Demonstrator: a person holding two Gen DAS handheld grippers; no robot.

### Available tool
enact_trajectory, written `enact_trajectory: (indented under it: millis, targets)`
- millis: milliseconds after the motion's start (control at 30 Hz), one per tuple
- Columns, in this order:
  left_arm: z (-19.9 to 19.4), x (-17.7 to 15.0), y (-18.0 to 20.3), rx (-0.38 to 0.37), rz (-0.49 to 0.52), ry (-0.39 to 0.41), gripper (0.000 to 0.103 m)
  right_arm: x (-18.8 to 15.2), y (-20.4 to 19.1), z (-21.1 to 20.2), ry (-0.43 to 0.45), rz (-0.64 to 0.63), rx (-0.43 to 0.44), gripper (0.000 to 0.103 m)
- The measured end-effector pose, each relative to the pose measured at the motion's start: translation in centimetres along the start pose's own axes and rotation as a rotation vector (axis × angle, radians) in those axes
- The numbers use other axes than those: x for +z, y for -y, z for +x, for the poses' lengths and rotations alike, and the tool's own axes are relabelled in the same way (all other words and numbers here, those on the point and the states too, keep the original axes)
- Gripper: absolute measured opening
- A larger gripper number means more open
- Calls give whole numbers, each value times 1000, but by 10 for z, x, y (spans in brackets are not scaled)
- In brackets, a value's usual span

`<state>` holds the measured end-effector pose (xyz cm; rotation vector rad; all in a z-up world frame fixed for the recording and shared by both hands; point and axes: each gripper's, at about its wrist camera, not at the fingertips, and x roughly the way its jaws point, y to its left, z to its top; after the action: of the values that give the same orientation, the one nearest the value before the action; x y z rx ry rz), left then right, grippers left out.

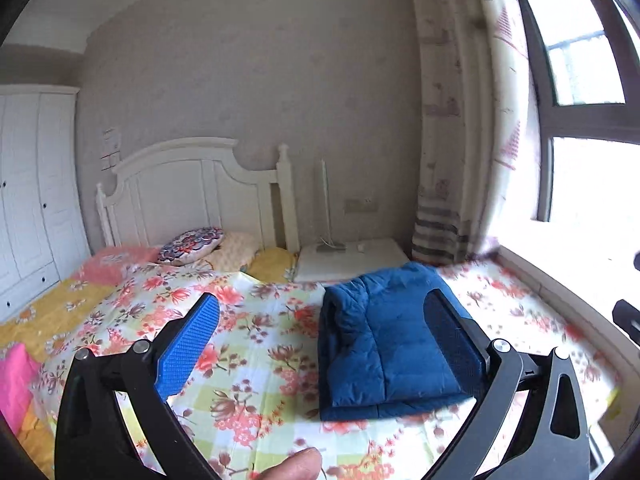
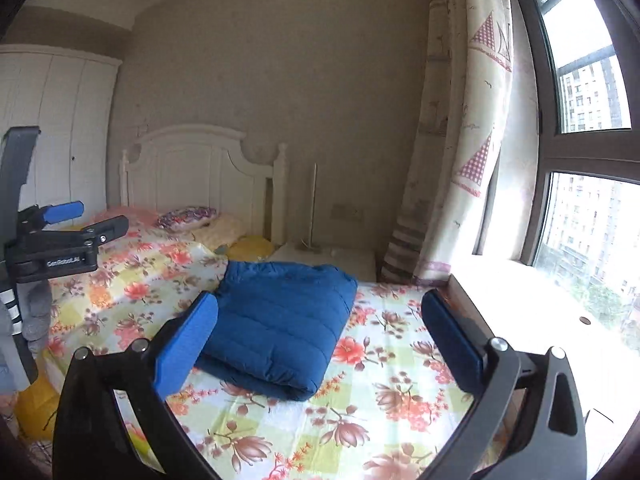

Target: Fold large clothes

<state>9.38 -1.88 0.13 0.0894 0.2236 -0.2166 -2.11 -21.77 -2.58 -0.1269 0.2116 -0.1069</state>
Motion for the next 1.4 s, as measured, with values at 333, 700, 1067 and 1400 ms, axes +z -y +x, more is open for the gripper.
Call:
enact_trajectory:
  millis: [333,700,1067,1400]
  targets:
    - [36,-69,14,-9,-47,-237,98,-42,-41,57,-253,-12,29,101]
    - [19,-66,10,32,-60,-195,98,-39,-44,49,-243,-40,33,101]
    - [19,-68,15,23,-55,-206,98,-41,-38,49,-243,-26,35,101]
    - [18,-68,14,26,-61,-206,98,-39,-40,47,-236,-26,33,101]
